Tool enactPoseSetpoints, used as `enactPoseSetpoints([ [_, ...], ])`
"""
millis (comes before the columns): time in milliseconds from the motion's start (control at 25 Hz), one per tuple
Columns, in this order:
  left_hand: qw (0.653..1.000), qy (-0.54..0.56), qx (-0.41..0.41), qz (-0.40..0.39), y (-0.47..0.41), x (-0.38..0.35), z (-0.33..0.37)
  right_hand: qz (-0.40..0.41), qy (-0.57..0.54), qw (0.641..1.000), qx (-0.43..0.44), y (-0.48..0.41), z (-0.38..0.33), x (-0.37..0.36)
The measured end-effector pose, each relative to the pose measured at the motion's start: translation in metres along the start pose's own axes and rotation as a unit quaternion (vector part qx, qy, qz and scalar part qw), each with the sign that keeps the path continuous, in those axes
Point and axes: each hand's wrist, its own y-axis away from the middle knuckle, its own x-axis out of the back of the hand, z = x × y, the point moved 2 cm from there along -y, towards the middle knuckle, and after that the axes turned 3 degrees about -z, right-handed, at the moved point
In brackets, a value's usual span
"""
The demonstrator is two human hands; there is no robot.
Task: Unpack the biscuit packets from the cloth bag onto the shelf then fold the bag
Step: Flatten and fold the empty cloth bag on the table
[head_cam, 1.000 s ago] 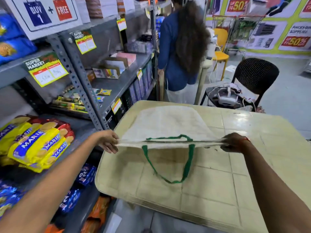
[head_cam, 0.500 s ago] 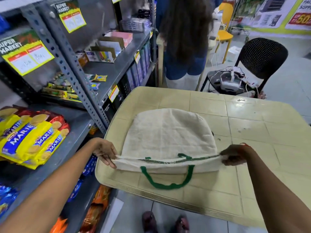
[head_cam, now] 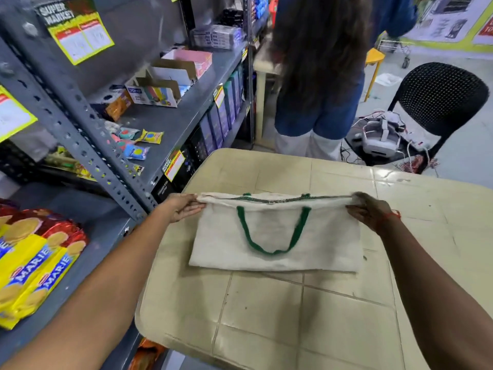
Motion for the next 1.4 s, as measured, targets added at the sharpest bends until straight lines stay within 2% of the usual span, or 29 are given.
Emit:
enactPoseSetpoints([
  [80,0.998,-0.057,0.012,0.036,-0.011,-0.005,-0.012,-0.016,0.052,0.999,-0.006,-0.012,0.012,-0.011],
  [120,0.987,-0.147,0.024,0.055,-0.015,-0.004,-0.026,-0.015,0.117,0.993,0.000,-0.013,0.026,-0.014],
  [160,0.961,-0.264,0.033,0.070,-0.015,-0.002,-0.044,0.010,0.200,0.979,0.022,-0.009,0.043,-0.016],
  [200,0.924,-0.371,0.040,0.082,-0.017,0.000,-0.064,0.030,0.299,0.951,0.065,-0.003,0.062,-0.018],
  [240,0.890,-0.445,0.041,0.091,-0.018,0.004,-0.086,0.028,0.399,0.907,0.131,0.005,0.082,-0.021],
  [280,0.873,-0.475,0.046,0.099,-0.016,0.007,-0.107,0.006,0.489,0.845,0.215,0.012,0.102,-0.023],
  [320,0.876,-0.468,0.045,0.106,-0.012,0.008,-0.124,-0.018,0.570,0.770,0.286,0.018,0.122,-0.025],
  [360,0.889,-0.441,0.040,0.112,-0.009,0.006,-0.135,-0.033,0.621,0.711,0.328,0.019,0.141,-0.023],
  [400,0.906,-0.407,0.034,0.112,-0.004,0.003,-0.144,-0.046,0.656,0.671,0.343,0.026,0.154,-0.023],
  [480,0.936,-0.335,0.032,0.101,0.002,-0.002,-0.157,-0.062,0.698,0.618,0.356,0.032,0.169,-0.020],
  [560,0.954,-0.284,0.039,0.084,0.013,-0.001,-0.162,-0.061,0.711,0.606,0.350,0.033,0.171,-0.018],
  [680,0.944,-0.315,0.099,-0.004,0.041,-0.008,-0.180,-0.029,0.735,0.592,0.330,0.032,0.168,0.002],
  [840,0.900,-0.322,0.170,-0.239,0.099,-0.069,-0.224,0.089,0.700,0.668,0.239,0.040,0.146,0.028],
  [880,0.889,-0.320,0.173,-0.277,0.111,-0.085,-0.227,0.104,0.695,0.670,0.241,0.043,0.145,0.025],
  [960,0.860,-0.366,0.176,-0.311,0.124,-0.106,-0.223,0.077,0.689,0.662,0.286,0.062,0.152,0.006],
  [1080,0.794,-0.496,0.171,-0.308,0.116,-0.102,-0.199,-0.056,0.650,0.670,0.354,0.106,0.187,-0.036],
  [1160,0.759,-0.566,0.147,-0.286,0.107,-0.089,-0.185,-0.141,0.632,0.657,0.386,0.139,0.216,-0.059],
  [1240,0.716,-0.664,0.038,-0.212,0.098,-0.079,-0.175,-0.202,0.641,0.641,0.371,0.164,0.241,-0.079],
  [1320,0.624,-0.764,-0.125,-0.106,0.090,-0.074,-0.174,-0.246,0.681,0.630,0.280,0.174,0.256,-0.093],
  [1400,0.554,-0.809,-0.183,-0.076,0.082,-0.067,-0.183,-0.229,0.710,0.616,0.253,0.179,0.272,-0.099],
])
